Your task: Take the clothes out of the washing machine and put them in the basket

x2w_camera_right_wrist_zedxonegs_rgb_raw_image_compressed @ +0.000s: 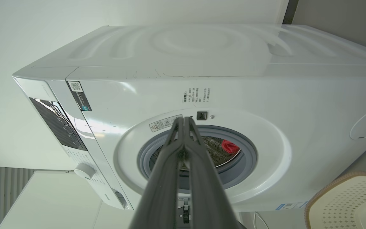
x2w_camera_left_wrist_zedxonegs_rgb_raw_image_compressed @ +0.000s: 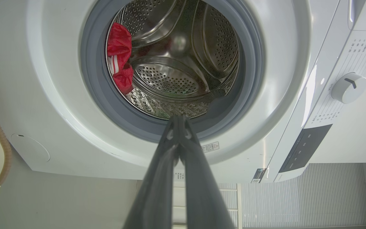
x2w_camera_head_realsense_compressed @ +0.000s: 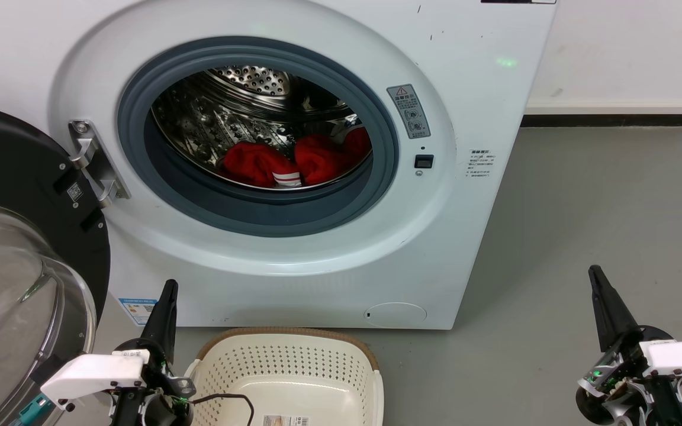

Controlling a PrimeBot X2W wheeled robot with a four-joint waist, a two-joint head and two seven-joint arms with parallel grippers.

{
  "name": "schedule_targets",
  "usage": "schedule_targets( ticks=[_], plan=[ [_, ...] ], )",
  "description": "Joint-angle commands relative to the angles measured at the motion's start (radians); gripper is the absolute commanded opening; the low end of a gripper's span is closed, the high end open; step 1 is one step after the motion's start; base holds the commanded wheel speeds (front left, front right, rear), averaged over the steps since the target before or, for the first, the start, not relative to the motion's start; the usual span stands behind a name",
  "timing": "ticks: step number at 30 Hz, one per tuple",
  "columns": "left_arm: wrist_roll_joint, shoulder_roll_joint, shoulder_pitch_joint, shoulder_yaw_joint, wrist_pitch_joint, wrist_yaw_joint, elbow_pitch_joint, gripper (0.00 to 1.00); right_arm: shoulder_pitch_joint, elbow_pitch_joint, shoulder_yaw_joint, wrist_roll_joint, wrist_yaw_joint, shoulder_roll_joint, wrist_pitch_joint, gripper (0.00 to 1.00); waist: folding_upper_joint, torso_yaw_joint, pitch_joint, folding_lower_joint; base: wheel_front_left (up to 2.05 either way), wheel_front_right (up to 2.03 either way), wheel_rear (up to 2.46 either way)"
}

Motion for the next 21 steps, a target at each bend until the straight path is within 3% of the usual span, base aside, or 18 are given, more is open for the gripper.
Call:
schedule_targets(
  ticks=[1, 21],
  plan=[
    [-0.002, -0.001, -0.006, 0.003, 0.001, -0.002, -0.001, 0.00, -0.013, 0.001, 0.001, -0.004, 0.000, 0.004, 0.000, 0.00, 0.0000, 0.000, 0.000, 0.0000, 0.00, 0.00, 0.00],
    [-0.002, -0.001, -0.006, 0.003, 0.001, -0.002, -0.001, 0.00, -0.013, 0.001, 0.001, -0.004, 0.000, 0.004, 0.000, 0.00, 0.0000, 0.000, 0.000, 0.0000, 0.00, 0.00, 0.00]
  ],
)
